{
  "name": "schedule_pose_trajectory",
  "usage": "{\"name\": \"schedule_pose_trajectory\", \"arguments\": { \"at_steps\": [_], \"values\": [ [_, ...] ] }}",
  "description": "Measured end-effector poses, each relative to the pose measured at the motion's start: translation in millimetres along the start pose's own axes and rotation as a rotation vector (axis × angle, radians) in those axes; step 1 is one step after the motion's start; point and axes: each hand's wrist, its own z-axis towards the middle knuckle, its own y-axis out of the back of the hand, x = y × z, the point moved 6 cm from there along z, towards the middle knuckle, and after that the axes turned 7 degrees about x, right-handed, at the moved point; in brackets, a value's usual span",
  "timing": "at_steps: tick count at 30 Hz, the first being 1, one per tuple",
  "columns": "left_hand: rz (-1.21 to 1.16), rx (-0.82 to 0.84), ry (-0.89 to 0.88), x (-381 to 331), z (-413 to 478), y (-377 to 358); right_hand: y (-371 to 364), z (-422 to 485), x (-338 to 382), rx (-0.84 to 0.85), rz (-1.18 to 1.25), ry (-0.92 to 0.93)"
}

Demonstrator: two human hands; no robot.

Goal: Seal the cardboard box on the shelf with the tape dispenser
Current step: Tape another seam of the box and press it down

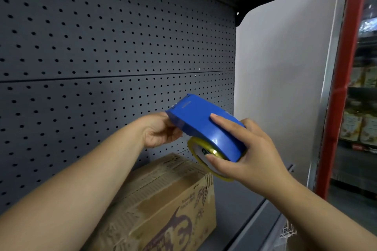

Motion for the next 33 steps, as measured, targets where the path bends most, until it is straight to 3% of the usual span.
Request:
{"name": "schedule_pose_trajectory", "arguments": {
  "at_steps": [13, 20, 29, 33],
  "values": [
    [0.272, -0.349, -0.095, -6, 24, 19, -4, 2, -20, 0.195, -0.023, -0.210],
    [0.440, -0.483, -0.034, -7, 31, 62, 3, -10, -34, 0.257, 0.063, -0.279],
    [0.724, -0.384, 0.254, 48, 69, 62, -11, -10, -49, 0.342, 0.028, -0.352],
    [0.973, -0.402, 0.407, 60, 75, 65, -19, -8, -53, 0.365, 0.016, -0.353]
  ]
}}
